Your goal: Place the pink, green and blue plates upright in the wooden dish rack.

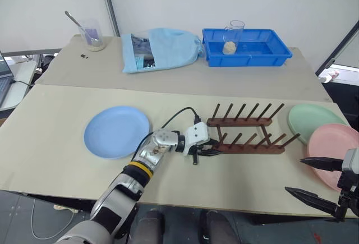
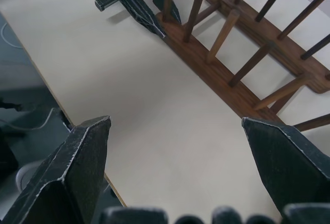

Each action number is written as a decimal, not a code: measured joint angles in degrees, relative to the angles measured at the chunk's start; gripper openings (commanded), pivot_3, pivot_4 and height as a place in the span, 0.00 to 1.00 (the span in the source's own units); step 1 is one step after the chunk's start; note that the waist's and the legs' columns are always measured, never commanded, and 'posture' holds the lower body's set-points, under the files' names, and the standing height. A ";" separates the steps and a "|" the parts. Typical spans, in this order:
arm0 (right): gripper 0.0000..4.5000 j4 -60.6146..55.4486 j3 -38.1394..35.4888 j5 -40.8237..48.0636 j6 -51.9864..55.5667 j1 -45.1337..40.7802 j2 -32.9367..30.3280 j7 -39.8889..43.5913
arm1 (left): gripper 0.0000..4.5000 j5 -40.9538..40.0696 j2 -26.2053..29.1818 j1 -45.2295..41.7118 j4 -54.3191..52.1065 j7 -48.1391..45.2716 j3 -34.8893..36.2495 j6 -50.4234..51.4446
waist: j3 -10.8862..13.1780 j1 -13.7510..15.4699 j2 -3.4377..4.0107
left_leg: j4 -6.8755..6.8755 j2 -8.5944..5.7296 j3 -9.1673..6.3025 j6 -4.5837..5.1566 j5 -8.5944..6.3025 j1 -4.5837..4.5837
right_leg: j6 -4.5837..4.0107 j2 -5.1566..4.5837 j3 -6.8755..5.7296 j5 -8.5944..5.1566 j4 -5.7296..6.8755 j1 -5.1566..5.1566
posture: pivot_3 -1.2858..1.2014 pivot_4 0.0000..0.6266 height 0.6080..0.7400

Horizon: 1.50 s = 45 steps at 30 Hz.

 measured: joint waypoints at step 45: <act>0.00 49.88 51.80 -33.00 -28.37 -44.17 0.12 -13.17 | 0.00 12.39 -0.10 5.29 -16.18 22.87 -3.50 15.68 | -0.06 -1.06 0.12 | 0.43 -0.01 0.04 0.05 0.01 -0.04 | 0.19 0.88 1.44 0.14 0.12 -0.03 | 0.52 0.24 0.88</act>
